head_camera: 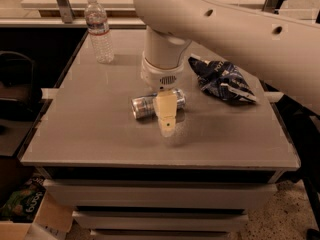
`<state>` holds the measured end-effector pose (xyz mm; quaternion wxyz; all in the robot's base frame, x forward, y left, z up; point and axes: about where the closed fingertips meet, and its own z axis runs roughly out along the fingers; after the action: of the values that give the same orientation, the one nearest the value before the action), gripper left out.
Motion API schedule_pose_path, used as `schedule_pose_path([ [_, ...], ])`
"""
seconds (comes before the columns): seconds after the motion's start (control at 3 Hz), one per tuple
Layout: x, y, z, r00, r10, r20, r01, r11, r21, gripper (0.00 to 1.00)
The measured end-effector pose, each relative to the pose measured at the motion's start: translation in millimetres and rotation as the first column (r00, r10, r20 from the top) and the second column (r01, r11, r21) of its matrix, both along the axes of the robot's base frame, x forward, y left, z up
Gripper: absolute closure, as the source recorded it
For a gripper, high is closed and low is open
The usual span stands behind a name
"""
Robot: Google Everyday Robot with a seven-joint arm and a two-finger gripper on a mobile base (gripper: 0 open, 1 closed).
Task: Knock redbull can over
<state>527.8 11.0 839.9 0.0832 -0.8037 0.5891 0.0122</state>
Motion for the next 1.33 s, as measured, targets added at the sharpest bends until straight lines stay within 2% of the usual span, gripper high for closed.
schedule_pose_path([
  [0.67, 0, -13, 4, 0.9998, -0.011, -0.013, 0.012, 0.998, 0.067, 0.0],
  [1.33, 7, -24, 11, 0.9999, -0.007, -0.014, 0.008, 0.995, 0.101, 0.0],
])
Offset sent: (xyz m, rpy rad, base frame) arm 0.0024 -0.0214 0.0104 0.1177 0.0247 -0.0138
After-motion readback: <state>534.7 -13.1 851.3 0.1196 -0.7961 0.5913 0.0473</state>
